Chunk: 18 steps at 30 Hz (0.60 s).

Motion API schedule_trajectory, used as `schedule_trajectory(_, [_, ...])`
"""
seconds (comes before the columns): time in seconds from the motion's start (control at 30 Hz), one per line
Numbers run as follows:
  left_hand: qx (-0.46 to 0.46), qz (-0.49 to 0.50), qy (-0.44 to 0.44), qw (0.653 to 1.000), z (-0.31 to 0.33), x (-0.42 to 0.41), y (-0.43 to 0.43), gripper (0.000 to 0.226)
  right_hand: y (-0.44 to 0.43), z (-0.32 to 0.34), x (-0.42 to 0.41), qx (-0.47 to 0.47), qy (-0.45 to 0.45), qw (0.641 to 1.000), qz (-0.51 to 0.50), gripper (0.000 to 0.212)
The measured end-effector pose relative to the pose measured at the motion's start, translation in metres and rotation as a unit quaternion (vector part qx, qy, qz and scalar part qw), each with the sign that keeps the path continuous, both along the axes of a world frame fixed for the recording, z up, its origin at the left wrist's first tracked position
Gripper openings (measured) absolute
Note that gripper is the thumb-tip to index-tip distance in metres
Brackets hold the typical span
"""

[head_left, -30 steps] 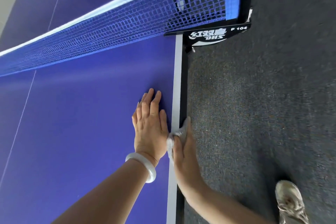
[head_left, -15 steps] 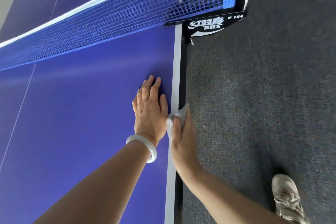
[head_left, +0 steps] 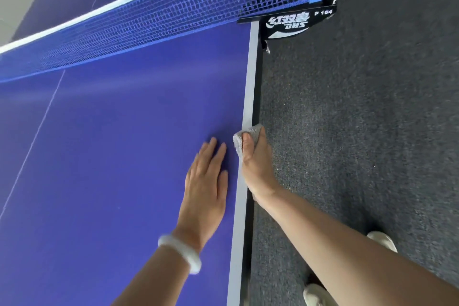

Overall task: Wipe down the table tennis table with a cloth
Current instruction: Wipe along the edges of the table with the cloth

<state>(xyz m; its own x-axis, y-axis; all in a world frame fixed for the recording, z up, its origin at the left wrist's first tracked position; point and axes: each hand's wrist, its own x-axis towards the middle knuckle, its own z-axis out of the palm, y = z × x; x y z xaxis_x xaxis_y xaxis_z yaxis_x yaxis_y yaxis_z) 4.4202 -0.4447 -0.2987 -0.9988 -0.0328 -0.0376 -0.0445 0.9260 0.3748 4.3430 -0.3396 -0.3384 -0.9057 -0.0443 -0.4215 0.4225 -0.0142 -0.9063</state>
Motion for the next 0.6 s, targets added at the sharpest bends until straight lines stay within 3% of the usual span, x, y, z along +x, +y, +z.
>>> schedule_trajectory(0.07, [-0.076,-0.040,-0.003,0.996,-0.002,0.051,-0.006,0.052,0.002,0.000,0.000,-0.014,-0.007,1.000,-0.007,0.055])
schedule_trajectory(0.17, [-0.114,-0.037,-0.001,0.993,-0.009,0.085,-0.006,0.054,0.000,0.001,0.015,-0.012,-0.005,1.000,-0.025,0.054])
schedule_trajectory(0.43, [-0.104,-0.035,0.015,0.994,-0.011,0.084,-0.004,0.054,-0.011,-0.004,0.210,-0.017,0.051,0.997,-0.055,0.058])
schedule_trajectory(0.53, [-0.091,-0.034,0.021,0.995,-0.011,0.084,-0.006,0.054,-0.015,-0.012,0.182,-0.043,0.022,0.997,-0.062,0.061])
schedule_trajectory(0.6, [-0.085,-0.027,0.022,0.996,-0.010,0.083,-0.006,0.055,-0.014,-0.015,0.139,-0.070,0.014,0.996,-0.060,0.041])
